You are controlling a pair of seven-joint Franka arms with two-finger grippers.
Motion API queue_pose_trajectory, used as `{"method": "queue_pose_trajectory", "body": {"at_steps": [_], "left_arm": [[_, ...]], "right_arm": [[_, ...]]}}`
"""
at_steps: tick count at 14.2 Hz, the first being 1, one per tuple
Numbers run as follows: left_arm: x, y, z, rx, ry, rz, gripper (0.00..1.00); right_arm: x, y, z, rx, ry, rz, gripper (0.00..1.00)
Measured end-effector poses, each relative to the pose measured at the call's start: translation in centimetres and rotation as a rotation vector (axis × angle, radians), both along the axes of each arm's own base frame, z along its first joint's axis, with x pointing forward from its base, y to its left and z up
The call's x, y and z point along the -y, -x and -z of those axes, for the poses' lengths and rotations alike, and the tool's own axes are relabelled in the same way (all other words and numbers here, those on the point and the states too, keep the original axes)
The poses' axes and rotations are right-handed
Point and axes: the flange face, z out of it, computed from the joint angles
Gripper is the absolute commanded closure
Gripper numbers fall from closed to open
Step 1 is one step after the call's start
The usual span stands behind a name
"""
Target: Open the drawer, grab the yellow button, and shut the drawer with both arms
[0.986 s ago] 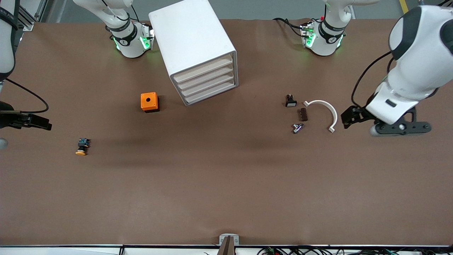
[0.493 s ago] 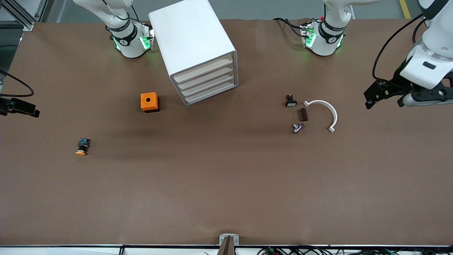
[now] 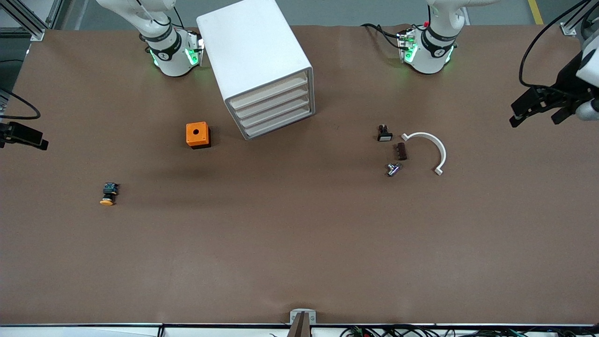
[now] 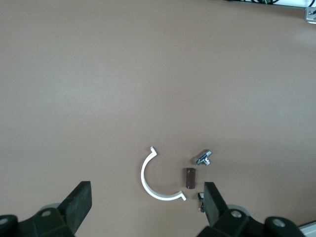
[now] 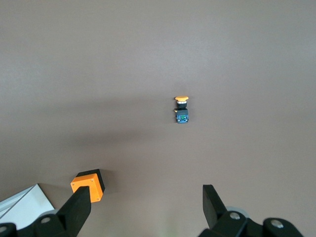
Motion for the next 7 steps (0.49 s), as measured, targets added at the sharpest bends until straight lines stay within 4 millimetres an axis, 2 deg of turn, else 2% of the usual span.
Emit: {"method": "queue_pose_trajectory", "body": {"at_steps": [4,7], "left_arm": [[0.2,2.1,-3.0,0.003,-0.003,0.005,0.0],[0.4,2.4,-3.5,0.002,-0.003,0.009,0.0]], "right_arm": [[0.2,0.7,-0.7,0.007,0.0,0.004,0.0],[0.3,1.6,-0.7,0.022,0.0,0.005,0.0]]}}
